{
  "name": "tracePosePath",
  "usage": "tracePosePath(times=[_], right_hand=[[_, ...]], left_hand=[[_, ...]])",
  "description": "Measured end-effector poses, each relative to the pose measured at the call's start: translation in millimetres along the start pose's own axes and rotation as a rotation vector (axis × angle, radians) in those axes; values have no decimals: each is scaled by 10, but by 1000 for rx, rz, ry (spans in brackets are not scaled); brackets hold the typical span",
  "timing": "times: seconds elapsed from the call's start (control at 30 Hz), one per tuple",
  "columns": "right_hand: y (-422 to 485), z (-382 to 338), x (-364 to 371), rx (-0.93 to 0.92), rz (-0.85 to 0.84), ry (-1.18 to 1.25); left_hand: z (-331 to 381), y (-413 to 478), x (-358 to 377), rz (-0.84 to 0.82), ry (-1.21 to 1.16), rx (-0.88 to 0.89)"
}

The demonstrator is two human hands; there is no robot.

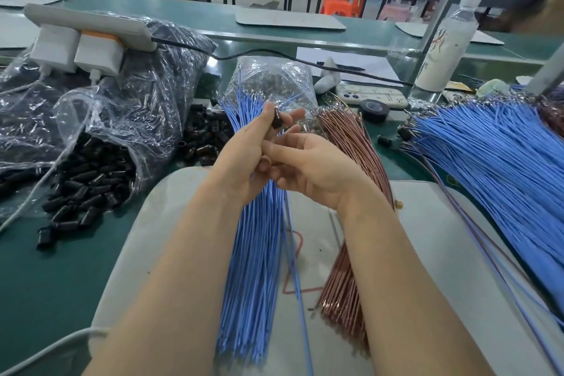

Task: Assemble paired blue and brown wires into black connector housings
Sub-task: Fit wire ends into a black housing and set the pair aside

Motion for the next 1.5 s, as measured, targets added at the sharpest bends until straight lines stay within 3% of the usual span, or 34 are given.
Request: tracePosePath(times=[0.17, 0.3, 0.37, 0.43, 0.5, 0.6, 0.77, 1.03, 1.4, 1.5], right_hand=[[18, 6, -57, -12, 48, -167], [-13, -120, -374, -81, 316, -239], [-74, -170, -601, -134, 471, -55], [-123, -179, -753, -204, 534, 256], [-142, -216, -798, -285, 516, 481], [-167, -287, -782, -361, 473, 574], [-253, -443, -772, -463, 519, 344], [-347, -595, -669, -568, 600, -91], [-391, -664, -611, -644, 698, -375], [-421, -682, -642, -668, 731, -358]], left_hand=[[-17, -5, 23, -4, 64, 2], [209, -12, -103, 184, 333, 264], [350, -53, -230, 336, 467, 394], [379, -56, -283, 360, 500, 428], [391, -51, -254, 339, 573, 454], [429, -83, -150, 319, 753, 528], [487, -180, -53, 348, 960, 615], [539, -279, 71, 339, 1086, 685], [561, -304, 137, 329, 1132, 727], [551, -287, 124, 324, 1112, 713]])
Point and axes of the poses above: each hand's wrist, its own y-axis towards the middle knuckle, its own x-axis out of the palm, z = x × y, the point moved 10 cm from there along y, towards the middle knuckle, and after that the axes turned 3 degrees about -y, right-handed, at the moved point
